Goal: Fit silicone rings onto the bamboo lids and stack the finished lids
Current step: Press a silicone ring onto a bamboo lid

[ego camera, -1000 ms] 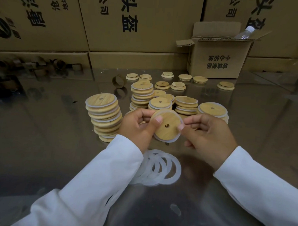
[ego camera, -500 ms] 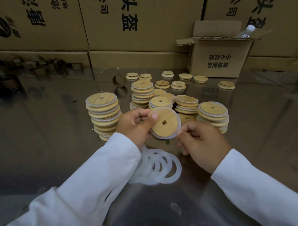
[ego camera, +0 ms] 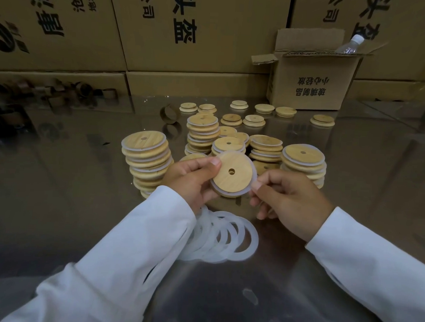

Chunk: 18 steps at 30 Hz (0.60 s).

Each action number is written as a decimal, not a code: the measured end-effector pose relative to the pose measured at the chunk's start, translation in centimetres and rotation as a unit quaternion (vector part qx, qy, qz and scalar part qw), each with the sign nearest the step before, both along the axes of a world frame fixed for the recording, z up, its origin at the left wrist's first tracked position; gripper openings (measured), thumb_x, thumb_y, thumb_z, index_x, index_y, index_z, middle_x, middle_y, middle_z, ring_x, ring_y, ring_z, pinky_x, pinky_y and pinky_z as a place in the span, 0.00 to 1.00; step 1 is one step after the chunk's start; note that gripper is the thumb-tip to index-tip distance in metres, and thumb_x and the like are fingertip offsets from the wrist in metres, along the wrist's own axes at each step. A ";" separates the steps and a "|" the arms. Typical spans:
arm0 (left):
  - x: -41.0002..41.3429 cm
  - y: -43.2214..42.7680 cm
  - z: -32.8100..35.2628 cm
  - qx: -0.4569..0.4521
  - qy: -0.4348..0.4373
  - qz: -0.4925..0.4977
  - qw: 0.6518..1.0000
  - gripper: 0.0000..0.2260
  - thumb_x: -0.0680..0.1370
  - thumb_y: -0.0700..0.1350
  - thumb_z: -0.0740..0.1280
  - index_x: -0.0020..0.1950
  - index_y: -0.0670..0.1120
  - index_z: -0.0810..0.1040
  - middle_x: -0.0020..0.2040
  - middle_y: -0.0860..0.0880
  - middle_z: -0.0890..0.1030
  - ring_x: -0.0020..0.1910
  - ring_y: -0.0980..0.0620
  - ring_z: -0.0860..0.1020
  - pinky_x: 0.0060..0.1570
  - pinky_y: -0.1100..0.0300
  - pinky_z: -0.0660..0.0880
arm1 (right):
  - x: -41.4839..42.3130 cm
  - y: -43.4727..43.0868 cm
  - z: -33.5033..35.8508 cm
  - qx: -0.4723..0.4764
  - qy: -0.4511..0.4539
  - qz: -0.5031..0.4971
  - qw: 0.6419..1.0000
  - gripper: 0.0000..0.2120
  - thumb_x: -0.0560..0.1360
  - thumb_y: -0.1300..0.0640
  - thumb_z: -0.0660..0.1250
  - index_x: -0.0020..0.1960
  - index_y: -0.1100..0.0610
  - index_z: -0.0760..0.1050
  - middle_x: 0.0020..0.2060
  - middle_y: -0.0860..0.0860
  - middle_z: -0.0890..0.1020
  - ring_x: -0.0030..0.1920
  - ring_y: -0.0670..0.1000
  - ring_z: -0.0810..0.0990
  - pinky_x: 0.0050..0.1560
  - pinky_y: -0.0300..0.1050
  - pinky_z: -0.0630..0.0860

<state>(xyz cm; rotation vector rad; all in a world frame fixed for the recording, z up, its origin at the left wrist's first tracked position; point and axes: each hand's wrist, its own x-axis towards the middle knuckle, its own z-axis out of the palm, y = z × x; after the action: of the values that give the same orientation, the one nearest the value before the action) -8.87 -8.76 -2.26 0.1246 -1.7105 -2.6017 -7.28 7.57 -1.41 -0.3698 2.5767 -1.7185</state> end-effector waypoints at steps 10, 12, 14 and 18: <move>0.0 0.1 0.0 0.018 -0.003 -0.004 1.000 0.07 0.76 0.36 0.62 0.50 0.36 0.77 0.46 0.41 0.81 0.43 0.47 0.81 0.37 0.58 0.81 | 0.0 -0.1 -0.1 -0.029 0.018 -0.004 0.999 0.13 0.76 0.60 0.63 0.34 0.52 0.76 0.28 0.45 0.81 0.26 0.45 0.77 0.35 0.40 0.72; 0.0 0.0 0.0 0.026 -0.008 -0.011 1.000 0.07 0.76 0.36 0.62 0.50 0.36 0.77 0.45 0.41 0.81 0.43 0.47 0.81 0.37 0.57 0.81 | -0.1 -0.1 -0.3 -0.017 0.021 -0.002 1.000 0.12 0.76 0.59 0.63 0.35 0.52 0.76 0.27 0.45 0.80 0.25 0.45 0.77 0.35 0.41 0.73; 0.1 0.0 0.0 0.040 -0.011 -0.024 0.999 0.07 0.75 0.36 0.62 0.50 0.36 0.77 0.42 0.41 0.82 0.41 0.47 0.82 0.37 0.57 0.81 | -0.1 -0.1 -0.3 -0.016 0.027 -0.001 1.000 0.10 0.75 0.56 0.64 0.36 0.53 0.76 0.27 0.45 0.80 0.25 0.45 0.77 0.37 0.43 0.76; 0.3 -0.1 0.3 0.086 -0.003 -0.063 0.994 0.07 0.75 0.37 0.61 0.45 0.36 0.78 0.37 0.43 0.84 0.37 0.49 0.83 0.34 0.58 0.81 | -0.3 0.2 -0.5 -0.015 0.031 -0.020 0.999 0.10 0.70 0.48 0.67 0.41 0.55 0.75 0.28 0.48 0.81 0.26 0.46 0.79 0.42 0.50 0.79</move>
<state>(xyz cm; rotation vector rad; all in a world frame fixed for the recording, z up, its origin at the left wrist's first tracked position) -8.61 -8.85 -2.00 0.0274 -1.5420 -2.8409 -7.62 7.74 -1.91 -0.3807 2.6200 -1.7898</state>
